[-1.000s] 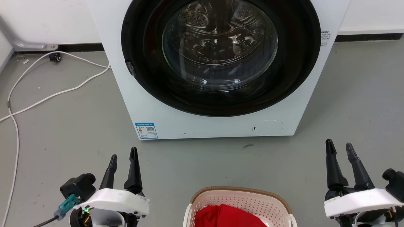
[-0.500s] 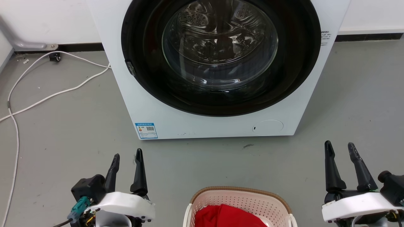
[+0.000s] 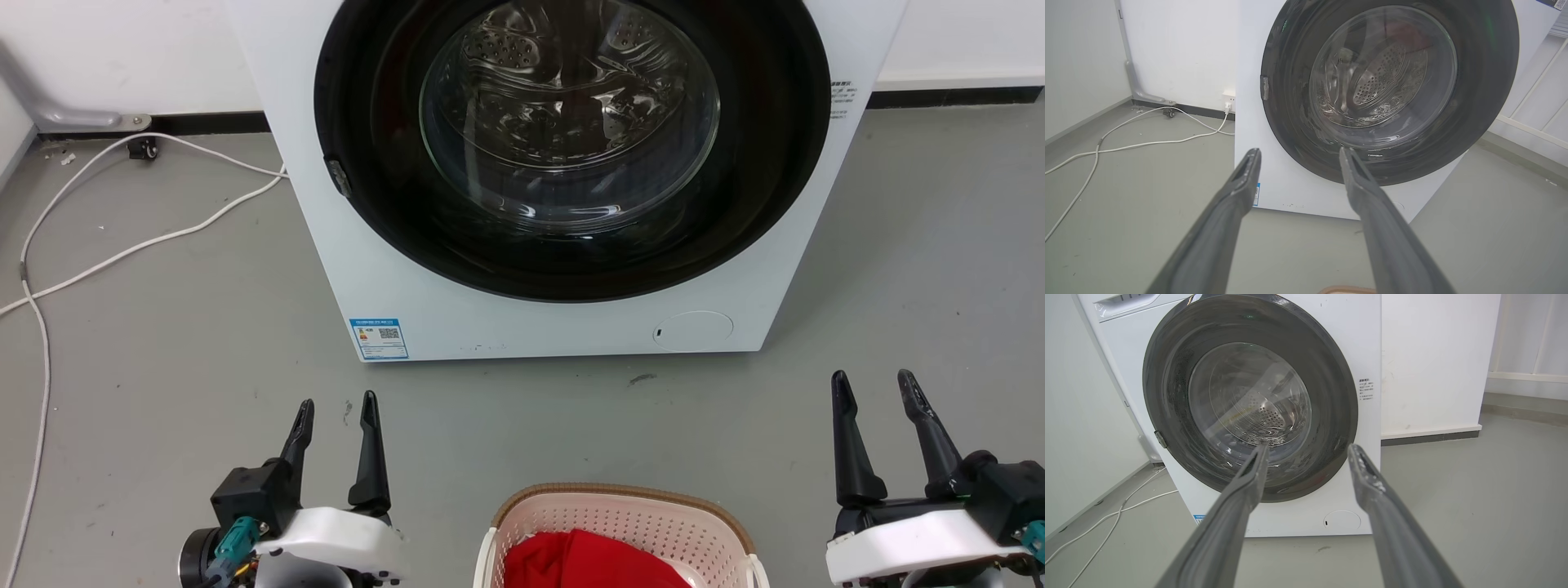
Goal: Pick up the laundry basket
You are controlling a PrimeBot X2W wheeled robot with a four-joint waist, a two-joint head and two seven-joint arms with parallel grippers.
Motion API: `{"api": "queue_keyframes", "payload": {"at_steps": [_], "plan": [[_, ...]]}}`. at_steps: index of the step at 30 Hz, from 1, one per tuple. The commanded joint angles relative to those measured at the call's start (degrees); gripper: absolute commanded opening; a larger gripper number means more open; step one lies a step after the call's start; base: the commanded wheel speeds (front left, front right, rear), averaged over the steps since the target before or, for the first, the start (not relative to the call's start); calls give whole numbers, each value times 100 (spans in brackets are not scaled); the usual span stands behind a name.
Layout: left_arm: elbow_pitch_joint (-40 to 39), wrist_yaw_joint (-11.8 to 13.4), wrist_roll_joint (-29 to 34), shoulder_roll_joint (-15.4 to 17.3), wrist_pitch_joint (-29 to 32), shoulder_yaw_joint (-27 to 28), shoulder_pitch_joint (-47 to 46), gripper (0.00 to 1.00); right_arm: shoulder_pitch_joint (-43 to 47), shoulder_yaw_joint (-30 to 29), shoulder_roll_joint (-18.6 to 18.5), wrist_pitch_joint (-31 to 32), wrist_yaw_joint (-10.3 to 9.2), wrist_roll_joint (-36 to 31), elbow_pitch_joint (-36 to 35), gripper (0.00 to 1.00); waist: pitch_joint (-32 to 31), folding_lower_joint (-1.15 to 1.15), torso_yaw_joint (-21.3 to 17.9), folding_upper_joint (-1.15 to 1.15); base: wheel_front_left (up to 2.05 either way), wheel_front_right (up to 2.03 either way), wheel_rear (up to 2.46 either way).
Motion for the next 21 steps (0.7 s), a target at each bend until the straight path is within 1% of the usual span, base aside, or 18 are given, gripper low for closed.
{"api": "queue_keyframes", "payload": {"at_steps": [1, 10, 21], "plan": [[-24, 39, 134, 17, -60, -13, 33, 100, 36, -2, -13, -49, 0, -124, -73, 100, 2, 0, -3, 0, 0, 0, 0], [-20, 83, 513, 14, -163, -43, 59, 100, 94, -28, -13, -155, 0, -259, -129, 100, 5, 0, -8, 0, 0, 0, 0], [4, 154, 940, 13, -284, -131, 97, 100, 157, 11, -13, -276, 0, -646, -161, 100, -12, 0, -4, 0, 0, 0, 0]]}}
